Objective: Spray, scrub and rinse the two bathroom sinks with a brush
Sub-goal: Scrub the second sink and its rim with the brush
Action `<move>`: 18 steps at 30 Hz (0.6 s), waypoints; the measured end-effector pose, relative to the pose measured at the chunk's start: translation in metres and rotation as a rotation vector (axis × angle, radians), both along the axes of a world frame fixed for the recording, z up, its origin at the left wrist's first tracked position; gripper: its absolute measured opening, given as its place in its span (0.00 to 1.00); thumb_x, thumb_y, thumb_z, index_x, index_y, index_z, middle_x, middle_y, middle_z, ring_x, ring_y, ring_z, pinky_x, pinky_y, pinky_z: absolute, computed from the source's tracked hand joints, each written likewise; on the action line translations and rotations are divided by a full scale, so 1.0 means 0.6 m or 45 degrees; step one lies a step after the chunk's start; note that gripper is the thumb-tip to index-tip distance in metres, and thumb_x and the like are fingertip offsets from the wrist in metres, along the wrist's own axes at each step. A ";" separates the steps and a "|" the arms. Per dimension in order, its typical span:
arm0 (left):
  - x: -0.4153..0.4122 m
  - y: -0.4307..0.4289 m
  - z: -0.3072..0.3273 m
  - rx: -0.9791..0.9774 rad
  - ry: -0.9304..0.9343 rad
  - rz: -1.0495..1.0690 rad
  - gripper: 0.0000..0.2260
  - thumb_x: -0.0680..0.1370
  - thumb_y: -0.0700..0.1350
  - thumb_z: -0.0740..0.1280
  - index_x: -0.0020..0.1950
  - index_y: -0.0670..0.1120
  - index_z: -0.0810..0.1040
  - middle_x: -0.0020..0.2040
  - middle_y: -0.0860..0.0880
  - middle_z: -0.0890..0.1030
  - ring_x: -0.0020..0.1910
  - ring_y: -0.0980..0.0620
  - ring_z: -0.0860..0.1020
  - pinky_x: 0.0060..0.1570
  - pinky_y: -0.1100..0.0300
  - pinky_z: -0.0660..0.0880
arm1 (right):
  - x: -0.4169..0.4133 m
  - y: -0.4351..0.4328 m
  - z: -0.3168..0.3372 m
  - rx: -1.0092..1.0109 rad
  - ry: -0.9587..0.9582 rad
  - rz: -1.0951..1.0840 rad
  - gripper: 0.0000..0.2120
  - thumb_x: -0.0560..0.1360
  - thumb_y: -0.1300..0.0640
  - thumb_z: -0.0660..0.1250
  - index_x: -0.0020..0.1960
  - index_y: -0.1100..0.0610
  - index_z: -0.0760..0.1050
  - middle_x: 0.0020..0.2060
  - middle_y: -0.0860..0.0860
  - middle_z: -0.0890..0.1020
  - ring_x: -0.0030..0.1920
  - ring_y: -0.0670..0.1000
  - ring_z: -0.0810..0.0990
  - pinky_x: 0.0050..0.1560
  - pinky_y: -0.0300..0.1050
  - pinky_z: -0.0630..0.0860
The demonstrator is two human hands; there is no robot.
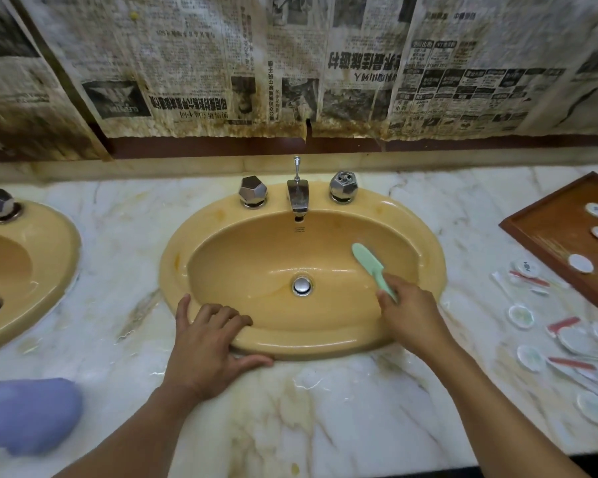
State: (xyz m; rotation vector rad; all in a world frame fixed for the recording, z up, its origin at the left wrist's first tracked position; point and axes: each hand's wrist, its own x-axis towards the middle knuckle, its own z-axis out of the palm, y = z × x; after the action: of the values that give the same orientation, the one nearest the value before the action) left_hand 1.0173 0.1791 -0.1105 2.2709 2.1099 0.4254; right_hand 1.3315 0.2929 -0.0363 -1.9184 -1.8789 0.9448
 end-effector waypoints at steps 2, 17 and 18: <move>0.000 -0.003 0.005 -0.042 -0.023 0.012 0.35 0.68 0.82 0.59 0.55 0.55 0.82 0.52 0.58 0.79 0.57 0.50 0.76 0.75 0.32 0.53 | 0.014 -0.043 0.012 -0.078 0.018 0.053 0.23 0.82 0.58 0.60 0.77 0.53 0.70 0.60 0.56 0.81 0.54 0.56 0.79 0.50 0.45 0.73; -0.012 -0.119 0.032 -0.104 -0.621 0.410 0.22 0.77 0.45 0.68 0.72 0.48 0.73 0.76 0.46 0.70 0.78 0.44 0.65 0.75 0.41 0.63 | -0.107 -0.219 0.020 0.019 0.131 0.479 0.24 0.80 0.66 0.60 0.73 0.51 0.74 0.53 0.51 0.82 0.53 0.52 0.78 0.50 0.44 0.73; -0.024 -0.144 0.029 -0.071 -0.622 0.514 0.21 0.78 0.44 0.67 0.72 0.49 0.73 0.77 0.45 0.70 0.78 0.44 0.65 0.75 0.41 0.63 | -0.127 -0.219 0.020 0.028 0.119 0.504 0.24 0.80 0.65 0.60 0.73 0.51 0.74 0.56 0.52 0.83 0.56 0.54 0.79 0.53 0.46 0.73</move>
State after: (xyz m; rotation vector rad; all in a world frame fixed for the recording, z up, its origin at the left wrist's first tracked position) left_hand 1.0027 0.0930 -0.0929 1.4925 2.2464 0.8173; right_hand 1.2555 0.1612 -0.0245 -1.4860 -2.2454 1.0956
